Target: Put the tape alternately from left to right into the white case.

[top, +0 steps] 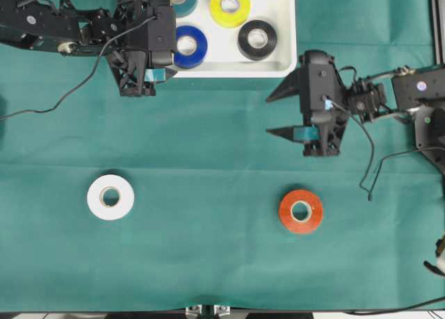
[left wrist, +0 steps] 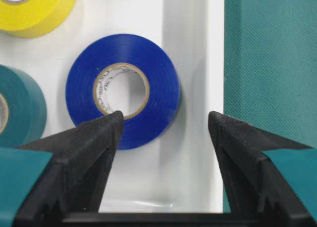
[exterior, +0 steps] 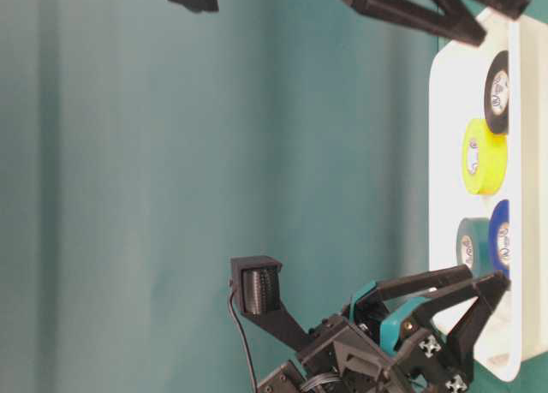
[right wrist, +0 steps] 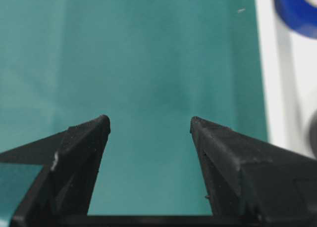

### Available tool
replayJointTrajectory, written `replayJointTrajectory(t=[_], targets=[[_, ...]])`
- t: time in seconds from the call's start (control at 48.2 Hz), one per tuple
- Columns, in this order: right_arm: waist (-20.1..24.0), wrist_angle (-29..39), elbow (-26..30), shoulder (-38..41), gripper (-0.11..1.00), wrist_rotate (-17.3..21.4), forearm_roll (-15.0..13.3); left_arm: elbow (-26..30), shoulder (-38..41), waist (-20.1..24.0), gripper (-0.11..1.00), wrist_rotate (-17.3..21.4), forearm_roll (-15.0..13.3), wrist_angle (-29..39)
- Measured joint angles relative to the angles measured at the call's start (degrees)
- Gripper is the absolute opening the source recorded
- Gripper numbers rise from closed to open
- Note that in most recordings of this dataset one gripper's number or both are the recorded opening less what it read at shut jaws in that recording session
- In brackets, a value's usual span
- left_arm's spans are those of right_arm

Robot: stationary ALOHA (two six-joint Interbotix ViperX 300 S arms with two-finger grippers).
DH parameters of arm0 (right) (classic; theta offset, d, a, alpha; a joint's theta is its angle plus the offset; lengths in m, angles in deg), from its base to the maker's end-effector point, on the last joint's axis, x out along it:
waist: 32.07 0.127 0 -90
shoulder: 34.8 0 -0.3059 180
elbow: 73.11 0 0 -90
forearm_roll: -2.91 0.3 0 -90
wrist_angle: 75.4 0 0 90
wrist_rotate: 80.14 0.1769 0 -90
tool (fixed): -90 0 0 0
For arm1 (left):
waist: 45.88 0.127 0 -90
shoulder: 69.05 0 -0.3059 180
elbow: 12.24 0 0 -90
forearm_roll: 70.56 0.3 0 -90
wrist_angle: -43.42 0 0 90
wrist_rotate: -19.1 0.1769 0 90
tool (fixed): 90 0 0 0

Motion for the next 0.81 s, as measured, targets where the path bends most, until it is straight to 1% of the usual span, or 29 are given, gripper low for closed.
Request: replayJointTrajectory(t=[0.166,0.29,0.498,0.809], targets=[[3.87,0.0,-1.49,-0.88,0.74,2.9,0.0,0.0,0.0,0.0,0.96,0.0,0.0,0.09],[6.06,0.0,-2.29,-1.05,0.74,4.39,0.0,0.0,0.09,0.0,0.96,0.0,0.09,0.0],[10.72,0.0,-2.55,-1.05,0.74,7.73,0.0,0.0,0.0,-0.18,0.96,-0.09,0.0,0.09],[16.61,0.0,-2.64,-1.05,0.74,11.16,0.0,0.0,0.0,-0.53,0.96,-0.18,0.0,0.0]])
